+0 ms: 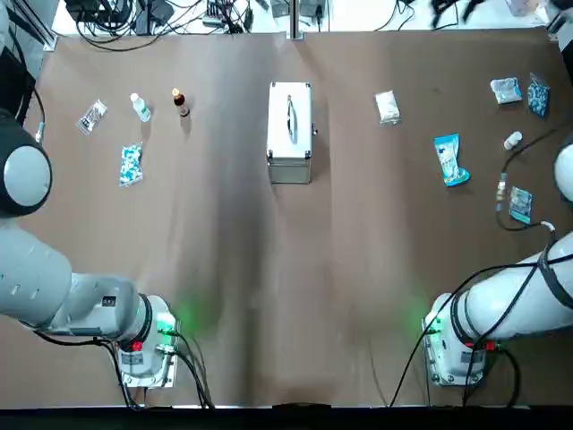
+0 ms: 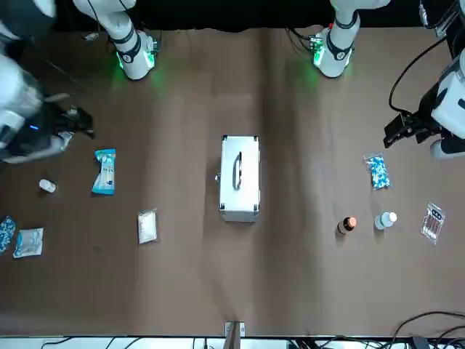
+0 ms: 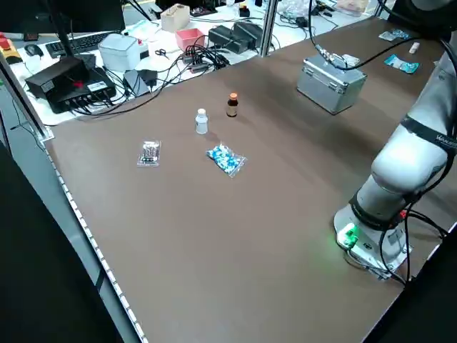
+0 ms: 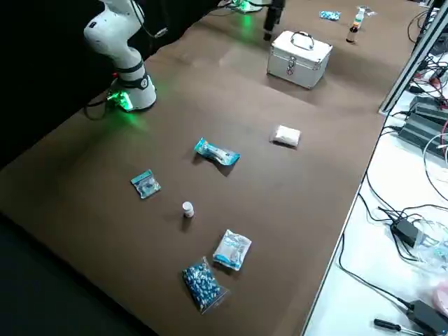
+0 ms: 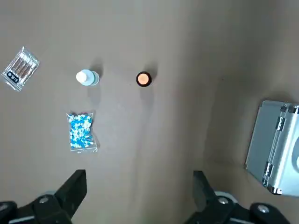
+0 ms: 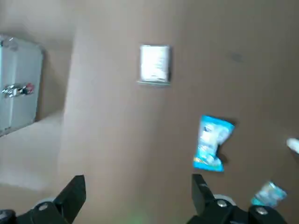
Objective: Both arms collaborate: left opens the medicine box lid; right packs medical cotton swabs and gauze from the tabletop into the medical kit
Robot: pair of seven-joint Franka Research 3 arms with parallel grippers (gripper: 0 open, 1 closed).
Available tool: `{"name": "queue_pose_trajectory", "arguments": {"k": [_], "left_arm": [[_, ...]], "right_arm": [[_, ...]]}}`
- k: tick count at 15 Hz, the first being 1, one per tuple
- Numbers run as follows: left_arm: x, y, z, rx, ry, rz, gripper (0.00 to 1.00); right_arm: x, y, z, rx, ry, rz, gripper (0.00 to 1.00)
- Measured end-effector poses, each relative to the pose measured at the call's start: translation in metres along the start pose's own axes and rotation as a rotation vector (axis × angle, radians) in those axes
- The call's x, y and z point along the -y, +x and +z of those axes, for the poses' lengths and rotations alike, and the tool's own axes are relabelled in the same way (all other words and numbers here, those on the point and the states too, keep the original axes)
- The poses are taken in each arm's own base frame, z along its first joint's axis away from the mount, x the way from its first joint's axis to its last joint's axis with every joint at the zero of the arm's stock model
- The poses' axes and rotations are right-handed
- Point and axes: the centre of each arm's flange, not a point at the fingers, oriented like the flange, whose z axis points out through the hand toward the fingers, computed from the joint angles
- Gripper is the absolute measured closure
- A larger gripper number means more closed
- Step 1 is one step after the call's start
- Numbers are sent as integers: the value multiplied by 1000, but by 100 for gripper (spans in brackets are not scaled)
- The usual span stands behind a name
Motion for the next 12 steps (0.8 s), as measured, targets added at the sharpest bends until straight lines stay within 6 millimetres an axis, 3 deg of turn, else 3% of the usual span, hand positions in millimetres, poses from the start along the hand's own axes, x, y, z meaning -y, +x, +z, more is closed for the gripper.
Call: {"name": "queue_pose_trajectory", "arguments": {"k": [3, 5, 8, 9, 12], "left_arm": [[-6, 5, 13, 21, 2, 7, 0], [-17, 6, 22, 41, -10, 18, 0], [-46, 10, 49, 102, -59, 51, 0], [-72, 10, 68, 133, -73, 84, 0], [-112, 8, 89, 152, -101, 92, 0]], "right_arm": [[77, 32, 52, 25, -11, -162, 0], [113, 42, 77, 38, -16, -260, 0], [127, 46, 93, 59, 21, -368, 0], [130, 51, 104, 64, 64, -403, 0], [131, 58, 118, 66, 77, -496, 0]]}}
